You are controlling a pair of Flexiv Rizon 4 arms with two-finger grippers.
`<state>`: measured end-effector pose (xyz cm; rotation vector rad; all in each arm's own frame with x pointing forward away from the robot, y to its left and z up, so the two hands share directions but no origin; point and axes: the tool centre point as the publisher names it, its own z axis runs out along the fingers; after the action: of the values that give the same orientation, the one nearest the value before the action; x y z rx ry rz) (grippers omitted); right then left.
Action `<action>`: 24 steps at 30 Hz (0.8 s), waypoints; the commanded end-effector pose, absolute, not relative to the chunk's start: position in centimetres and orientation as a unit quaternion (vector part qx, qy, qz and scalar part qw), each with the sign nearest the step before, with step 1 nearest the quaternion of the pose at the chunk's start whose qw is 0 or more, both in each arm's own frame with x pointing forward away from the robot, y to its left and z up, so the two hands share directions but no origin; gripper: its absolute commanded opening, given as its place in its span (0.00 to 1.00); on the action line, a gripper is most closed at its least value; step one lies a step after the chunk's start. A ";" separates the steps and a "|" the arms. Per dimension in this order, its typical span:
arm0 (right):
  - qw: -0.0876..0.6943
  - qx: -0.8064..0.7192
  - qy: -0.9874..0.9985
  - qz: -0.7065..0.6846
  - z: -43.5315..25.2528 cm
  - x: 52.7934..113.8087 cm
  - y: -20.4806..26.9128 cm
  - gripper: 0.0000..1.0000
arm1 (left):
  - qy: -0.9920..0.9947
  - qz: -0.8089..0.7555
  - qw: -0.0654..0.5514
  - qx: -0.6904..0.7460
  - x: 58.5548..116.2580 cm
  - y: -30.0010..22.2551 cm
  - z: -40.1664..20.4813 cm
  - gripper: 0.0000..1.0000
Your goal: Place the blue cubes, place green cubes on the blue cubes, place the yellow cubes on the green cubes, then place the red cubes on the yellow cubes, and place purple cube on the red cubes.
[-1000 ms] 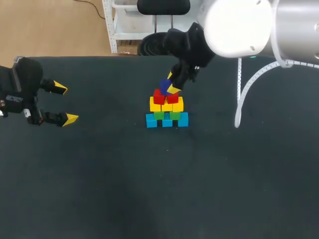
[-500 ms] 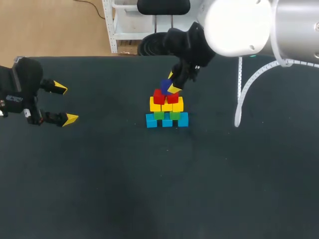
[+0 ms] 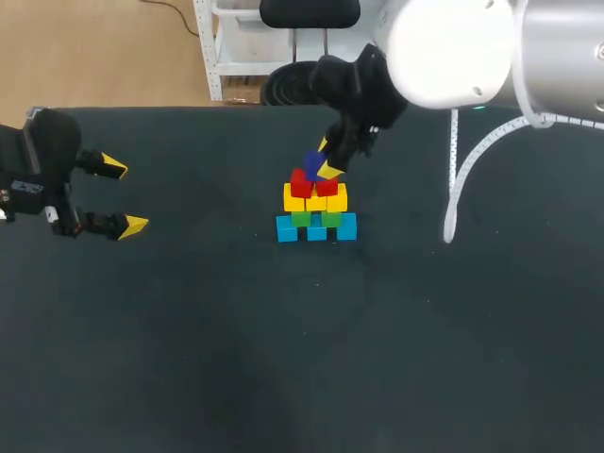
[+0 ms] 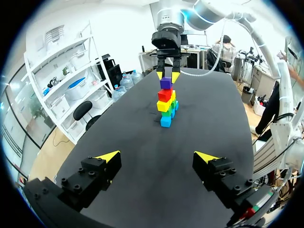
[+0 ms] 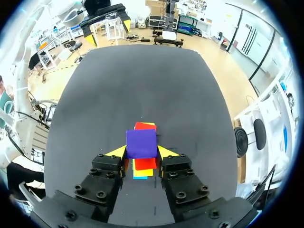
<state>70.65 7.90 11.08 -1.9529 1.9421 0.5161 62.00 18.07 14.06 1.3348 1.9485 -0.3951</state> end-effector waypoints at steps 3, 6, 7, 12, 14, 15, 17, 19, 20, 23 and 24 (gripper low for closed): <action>0.167 -0.687 0.684 0.182 11.0 70.8 8.0 0.00 | 0.756 -0.154 0.368 0.519 62.0 18.2 13.9 1.00; 0.167 -0.686 0.684 0.182 11.0 70.8 8.0 0.15 | 0.756 -0.154 0.368 0.519 62.0 18.2 13.9 1.00; 0.167 -0.686 0.685 0.182 11.0 70.8 8.0 0.17 | 0.756 -0.154 0.368 0.519 62.0 18.2 13.9 1.00; 0.166 -0.685 0.686 0.181 11.0 70.8 8.0 0.33 | 0.756 -0.154 0.368 0.519 62.0 18.2 13.9 1.00; 0.166 -0.685 0.686 0.181 11.0 70.8 8.0 0.38 | 0.756 -0.154 0.368 0.519 62.0 18.2 13.9 1.00; 0.166 -0.685 0.686 0.181 11.0 70.8 8.0 0.39 | 0.756 -0.154 0.368 0.519 62.0 18.2 13.9 1.00; 0.166 -0.685 0.686 0.181 11.0 70.9 8.0 0.40 | 0.756 -0.154 0.368 0.519 62.0 18.2 13.9 1.00; 0.166 -0.684 0.687 0.181 11.0 70.9 8.0 0.42 | 0.756 -0.154 0.368 0.519 62.0 18.2 13.9 1.00; 0.166 -0.684 0.687 0.181 11.0 70.9 8.0 0.44 | 0.756 -0.154 0.368 0.519 62.0 18.2 13.9 1.00; 0.165 -0.684 0.688 0.181 11.0 70.9 8.0 0.48 | 0.756 -0.154 0.368 0.519 62.0 18.2 13.9 1.00; 0.165 -0.683 0.688 0.181 11.0 70.9 7.9 0.49 | 0.756 -0.154 0.368 0.519 62.0 18.2 13.9 1.00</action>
<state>70.81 7.89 11.01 -1.9463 1.9568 0.5148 62.00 18.07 14.06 1.3348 1.9485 -0.3951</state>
